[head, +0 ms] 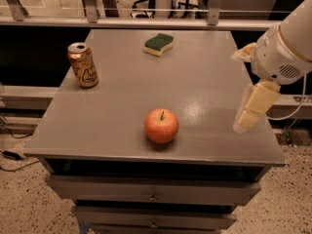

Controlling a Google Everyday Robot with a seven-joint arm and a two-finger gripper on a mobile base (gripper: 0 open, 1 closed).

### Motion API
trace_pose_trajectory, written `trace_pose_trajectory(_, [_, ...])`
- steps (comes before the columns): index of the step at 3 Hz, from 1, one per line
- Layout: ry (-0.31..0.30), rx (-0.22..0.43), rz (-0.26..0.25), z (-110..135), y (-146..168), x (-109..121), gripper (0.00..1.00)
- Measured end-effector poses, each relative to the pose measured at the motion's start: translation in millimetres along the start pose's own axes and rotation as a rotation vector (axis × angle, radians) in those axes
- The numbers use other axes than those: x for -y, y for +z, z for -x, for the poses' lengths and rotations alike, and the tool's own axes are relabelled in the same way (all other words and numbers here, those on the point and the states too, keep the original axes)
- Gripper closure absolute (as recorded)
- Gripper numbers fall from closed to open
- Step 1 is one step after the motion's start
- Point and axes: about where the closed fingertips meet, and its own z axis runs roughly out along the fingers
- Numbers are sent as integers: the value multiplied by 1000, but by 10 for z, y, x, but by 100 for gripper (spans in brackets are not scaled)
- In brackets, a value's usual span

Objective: Pick apple

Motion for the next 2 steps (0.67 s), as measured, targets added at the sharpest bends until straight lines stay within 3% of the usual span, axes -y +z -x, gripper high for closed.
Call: trace_pose_trajectory(2, [6,161,96,390,704,-137,0])
